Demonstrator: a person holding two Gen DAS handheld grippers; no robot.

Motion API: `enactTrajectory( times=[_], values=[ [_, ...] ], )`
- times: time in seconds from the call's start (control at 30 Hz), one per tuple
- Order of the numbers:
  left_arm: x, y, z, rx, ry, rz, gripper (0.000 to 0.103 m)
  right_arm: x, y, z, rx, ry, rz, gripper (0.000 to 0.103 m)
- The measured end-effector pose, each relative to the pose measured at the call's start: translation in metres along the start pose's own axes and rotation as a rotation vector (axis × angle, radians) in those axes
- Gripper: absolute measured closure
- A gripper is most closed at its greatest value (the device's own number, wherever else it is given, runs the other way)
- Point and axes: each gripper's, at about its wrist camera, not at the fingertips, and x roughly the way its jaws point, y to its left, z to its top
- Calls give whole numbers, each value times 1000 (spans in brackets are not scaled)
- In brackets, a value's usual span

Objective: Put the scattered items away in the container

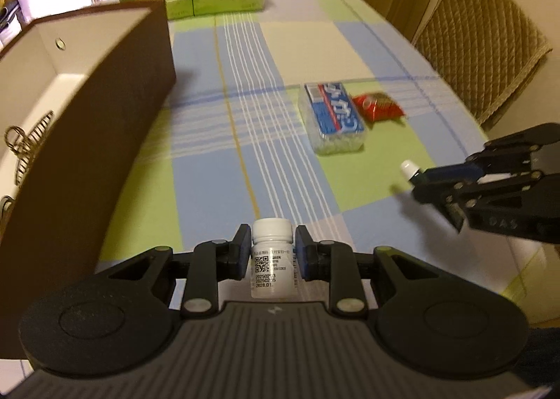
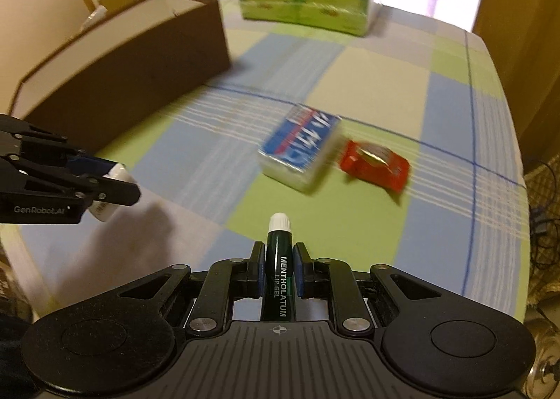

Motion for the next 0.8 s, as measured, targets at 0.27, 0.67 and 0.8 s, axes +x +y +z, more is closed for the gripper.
enactTrajectory(
  times=[0.27, 0.67, 0.8],
  values=[
    [-57, 31, 0, -40, -93, -24, 81, -15, 41, 24, 6, -42, 142, 84],
    [-139, 127, 1, -89, -230, 49, 81, -20, 135, 98, -58, -166, 381, 84],
    [-142, 172, 12, -69, -241, 99, 81, -6, 164, 133, -96, -210, 364, 84]
  ],
)
